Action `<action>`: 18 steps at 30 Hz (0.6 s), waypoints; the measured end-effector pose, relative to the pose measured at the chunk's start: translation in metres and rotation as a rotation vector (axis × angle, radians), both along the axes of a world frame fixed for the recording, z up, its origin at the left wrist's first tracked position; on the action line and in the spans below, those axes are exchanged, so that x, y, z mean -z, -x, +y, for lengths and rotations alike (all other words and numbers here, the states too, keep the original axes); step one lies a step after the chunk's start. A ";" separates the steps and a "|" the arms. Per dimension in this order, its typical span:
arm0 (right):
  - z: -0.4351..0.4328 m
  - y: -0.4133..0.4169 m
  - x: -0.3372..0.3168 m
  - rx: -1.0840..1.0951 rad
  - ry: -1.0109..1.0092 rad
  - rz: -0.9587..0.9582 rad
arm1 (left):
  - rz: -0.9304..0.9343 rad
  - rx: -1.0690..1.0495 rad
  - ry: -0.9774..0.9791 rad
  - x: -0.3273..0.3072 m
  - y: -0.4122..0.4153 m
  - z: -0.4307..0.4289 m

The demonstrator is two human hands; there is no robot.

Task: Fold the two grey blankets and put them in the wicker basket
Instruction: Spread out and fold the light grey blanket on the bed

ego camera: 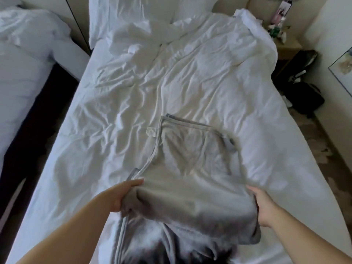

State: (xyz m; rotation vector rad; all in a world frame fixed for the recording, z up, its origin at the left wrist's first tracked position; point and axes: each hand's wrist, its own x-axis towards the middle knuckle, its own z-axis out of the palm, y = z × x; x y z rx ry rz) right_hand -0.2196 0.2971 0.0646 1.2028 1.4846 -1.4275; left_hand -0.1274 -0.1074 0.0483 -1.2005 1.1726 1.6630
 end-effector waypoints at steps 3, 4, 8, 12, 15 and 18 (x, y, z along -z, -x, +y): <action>-0.015 0.039 -0.035 -0.271 0.021 -0.020 | 0.133 0.040 0.243 -0.032 0.038 -0.007; -0.022 0.060 -0.052 -0.294 -0.015 0.099 | 0.233 0.007 0.354 -0.048 0.056 -0.012; -0.046 0.155 -0.160 0.007 0.112 0.754 | 0.680 -0.312 0.523 -0.149 0.134 -0.031; -0.056 0.199 -0.270 0.034 0.375 1.132 | 1.092 -0.552 0.312 -0.247 0.184 -0.052; -0.058 0.210 -0.306 0.076 0.452 1.227 | 1.172 -0.469 0.318 -0.285 0.198 -0.060; -0.064 0.206 -0.295 0.080 0.359 1.139 | 1.069 -0.392 0.475 -0.286 0.202 -0.054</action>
